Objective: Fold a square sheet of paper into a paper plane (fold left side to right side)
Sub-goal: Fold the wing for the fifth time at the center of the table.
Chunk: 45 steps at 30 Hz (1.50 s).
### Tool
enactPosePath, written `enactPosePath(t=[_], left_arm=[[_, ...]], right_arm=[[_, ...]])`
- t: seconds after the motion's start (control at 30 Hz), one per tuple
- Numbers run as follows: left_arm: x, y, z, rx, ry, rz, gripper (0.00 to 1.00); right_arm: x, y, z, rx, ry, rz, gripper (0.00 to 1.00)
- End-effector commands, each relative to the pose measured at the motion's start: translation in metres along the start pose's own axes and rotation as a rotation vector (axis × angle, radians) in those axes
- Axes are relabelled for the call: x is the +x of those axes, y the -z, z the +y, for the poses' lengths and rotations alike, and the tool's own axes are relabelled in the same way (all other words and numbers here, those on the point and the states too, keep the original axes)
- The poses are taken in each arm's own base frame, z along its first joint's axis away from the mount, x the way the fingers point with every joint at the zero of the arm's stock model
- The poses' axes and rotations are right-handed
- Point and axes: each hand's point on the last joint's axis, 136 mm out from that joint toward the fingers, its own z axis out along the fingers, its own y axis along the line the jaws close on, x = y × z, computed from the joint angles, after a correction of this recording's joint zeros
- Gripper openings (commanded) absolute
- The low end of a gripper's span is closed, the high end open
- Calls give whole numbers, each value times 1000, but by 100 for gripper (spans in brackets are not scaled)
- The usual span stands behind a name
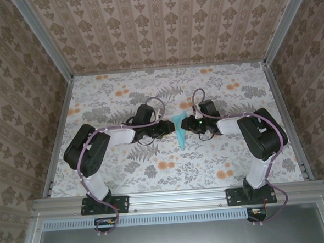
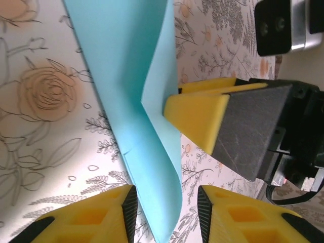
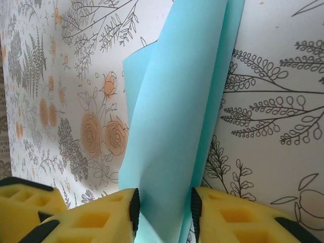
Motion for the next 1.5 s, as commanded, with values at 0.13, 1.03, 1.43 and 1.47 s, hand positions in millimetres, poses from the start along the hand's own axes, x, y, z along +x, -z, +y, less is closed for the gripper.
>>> enactPosePath(t=[0.13, 1.03, 1.43, 1.47], left_arm=[[-5, -19, -9, 67, 33, 55, 39], [-8, -51, -4, 102, 97, 78, 27], [-14, -52, 7, 83, 110, 43, 2], [-14, -51, 8, 79, 112, 38, 0]], right_arm=[[14, -7, -15, 59, -26, 49, 35], [15, -7, -13, 62, -19, 54, 34], [15, -7, -11, 59, -14, 55, 34], [14, -6, -11, 60, -12, 55, 34]])
